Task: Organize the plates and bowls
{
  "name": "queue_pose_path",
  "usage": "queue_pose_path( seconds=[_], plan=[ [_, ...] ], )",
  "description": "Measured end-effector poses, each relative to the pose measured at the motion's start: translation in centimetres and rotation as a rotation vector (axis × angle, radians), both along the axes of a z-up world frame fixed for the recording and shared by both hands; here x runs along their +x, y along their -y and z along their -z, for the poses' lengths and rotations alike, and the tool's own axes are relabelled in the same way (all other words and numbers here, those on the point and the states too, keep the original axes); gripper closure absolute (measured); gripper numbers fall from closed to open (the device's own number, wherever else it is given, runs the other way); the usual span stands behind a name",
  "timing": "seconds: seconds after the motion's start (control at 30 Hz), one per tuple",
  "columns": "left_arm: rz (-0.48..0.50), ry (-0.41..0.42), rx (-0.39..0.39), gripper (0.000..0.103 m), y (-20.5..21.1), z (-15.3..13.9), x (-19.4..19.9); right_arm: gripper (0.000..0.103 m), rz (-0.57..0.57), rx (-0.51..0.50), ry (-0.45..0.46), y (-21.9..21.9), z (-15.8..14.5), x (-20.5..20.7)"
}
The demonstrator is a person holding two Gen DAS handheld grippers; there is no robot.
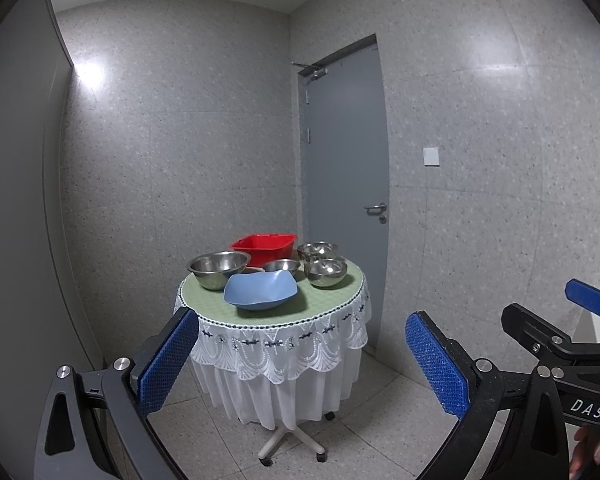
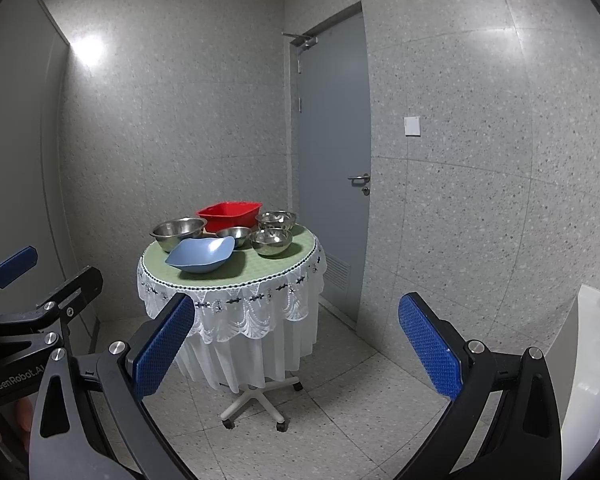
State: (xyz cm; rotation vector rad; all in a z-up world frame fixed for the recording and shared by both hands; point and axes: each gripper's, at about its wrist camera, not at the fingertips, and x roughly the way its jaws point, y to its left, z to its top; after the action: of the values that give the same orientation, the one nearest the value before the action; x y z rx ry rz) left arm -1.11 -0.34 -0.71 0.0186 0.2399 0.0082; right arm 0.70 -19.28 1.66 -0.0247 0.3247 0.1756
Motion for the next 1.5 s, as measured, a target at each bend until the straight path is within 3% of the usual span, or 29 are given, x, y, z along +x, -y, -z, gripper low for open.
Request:
queue_pose_path(
  seconds=[1.5],
  plan=[
    [-0.007, -0.001, 0.006, 0.001, 0.7, -0.3, 0.3, 0.000, -0.003, 0.031, -0.012, 0.7, 1.1, 0.9]
  ],
)
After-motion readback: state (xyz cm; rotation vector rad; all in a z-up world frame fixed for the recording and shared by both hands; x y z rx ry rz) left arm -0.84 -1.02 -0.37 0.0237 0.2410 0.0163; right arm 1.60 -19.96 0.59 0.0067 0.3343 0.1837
